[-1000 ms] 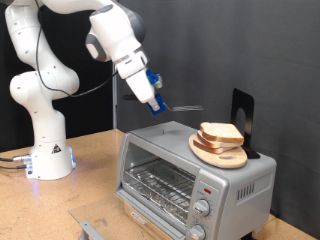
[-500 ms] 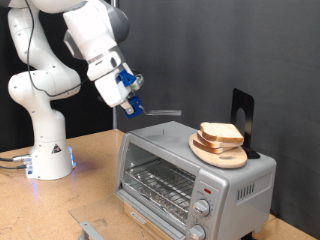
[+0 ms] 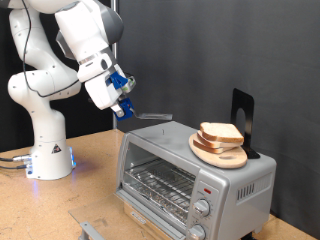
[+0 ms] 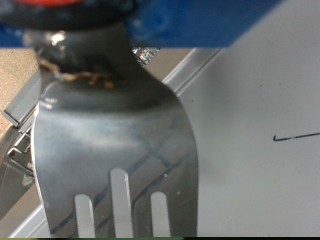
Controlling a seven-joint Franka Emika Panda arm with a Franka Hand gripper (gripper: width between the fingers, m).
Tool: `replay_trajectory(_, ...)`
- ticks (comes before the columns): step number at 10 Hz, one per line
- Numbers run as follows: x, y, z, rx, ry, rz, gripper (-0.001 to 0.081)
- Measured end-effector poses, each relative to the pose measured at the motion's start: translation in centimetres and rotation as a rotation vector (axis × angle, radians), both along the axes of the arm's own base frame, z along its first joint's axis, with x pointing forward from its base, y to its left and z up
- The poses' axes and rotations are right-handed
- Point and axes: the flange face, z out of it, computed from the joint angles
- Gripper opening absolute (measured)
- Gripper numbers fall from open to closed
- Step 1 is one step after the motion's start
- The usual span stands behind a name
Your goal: Make a piece of toast with the oven
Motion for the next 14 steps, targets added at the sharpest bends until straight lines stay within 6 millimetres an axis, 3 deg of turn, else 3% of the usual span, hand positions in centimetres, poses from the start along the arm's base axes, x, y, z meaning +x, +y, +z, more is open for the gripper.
replay_trajectory(7, 5.5, 0.3, 0.7, -0.031, 0.043, -0.043, 0.0425)
replay_trajectory(14, 9.8, 2.8, -0.3, -0.064, 0.071, -0.033, 0.0425)
